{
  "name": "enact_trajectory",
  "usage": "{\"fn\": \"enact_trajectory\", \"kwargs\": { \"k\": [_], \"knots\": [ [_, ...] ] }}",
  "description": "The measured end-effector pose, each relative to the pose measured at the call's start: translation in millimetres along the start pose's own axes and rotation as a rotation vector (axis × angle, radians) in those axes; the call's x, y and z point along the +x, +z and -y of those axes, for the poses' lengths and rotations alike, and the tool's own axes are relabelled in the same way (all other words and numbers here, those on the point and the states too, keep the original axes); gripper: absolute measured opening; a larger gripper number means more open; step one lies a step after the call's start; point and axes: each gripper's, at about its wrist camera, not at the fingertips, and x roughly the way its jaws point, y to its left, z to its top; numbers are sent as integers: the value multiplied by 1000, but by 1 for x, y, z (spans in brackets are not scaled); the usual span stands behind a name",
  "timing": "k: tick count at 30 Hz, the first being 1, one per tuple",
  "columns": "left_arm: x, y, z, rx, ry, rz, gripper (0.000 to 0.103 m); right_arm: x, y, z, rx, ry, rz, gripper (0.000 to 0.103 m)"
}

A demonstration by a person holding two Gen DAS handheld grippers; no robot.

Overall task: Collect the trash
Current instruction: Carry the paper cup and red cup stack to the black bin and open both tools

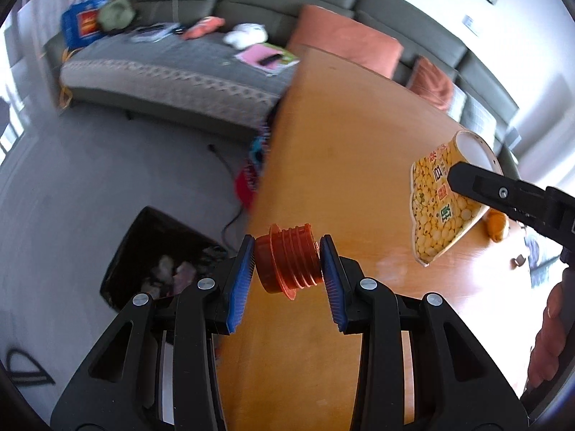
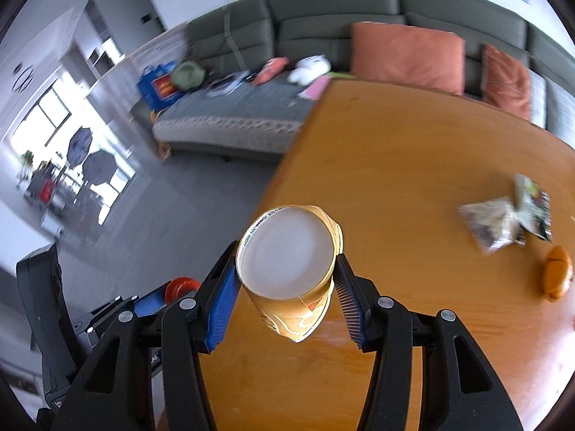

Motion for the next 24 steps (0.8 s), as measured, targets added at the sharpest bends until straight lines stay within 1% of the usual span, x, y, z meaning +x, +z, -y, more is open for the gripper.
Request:
{"fn": "enact_trajectory", "kwargs": {
  "k": [7,10,13,15,16,17,18,19,20,24],
  "knots": [
    [-14,-13,-64,-88,87,14,37,34,5,-77,-118,89,-63,54],
    [-17,-20,-92,-132,131,15,37,48,11,-103,-152,115,-86,54],
    [-16,-22,-118,-170,184,1,37,64,16,-124,-175,138,-115,54],
    [-11,-23,-130,-183,225,-22,37,77,19,-139,-196,180,-147,57],
    [-8,-22,-133,-181,242,-34,41,87,22,-150,-217,200,-176,58],
    [-4,-21,-138,-181,286,-45,70,95,25,-160,-238,179,-190,65],
    [-4,-21,-144,-189,328,-46,96,98,26,-166,-250,160,-186,68],
    [-6,-21,-148,-198,363,-32,97,100,27,-173,-264,146,-175,68],
    [-8,-21,-152,-208,373,-16,97,101,27,-176,-273,141,-171,68],
    [-13,-22,-165,-259,366,-9,97,96,21,-180,-290,142,-155,68]
  ]
}}
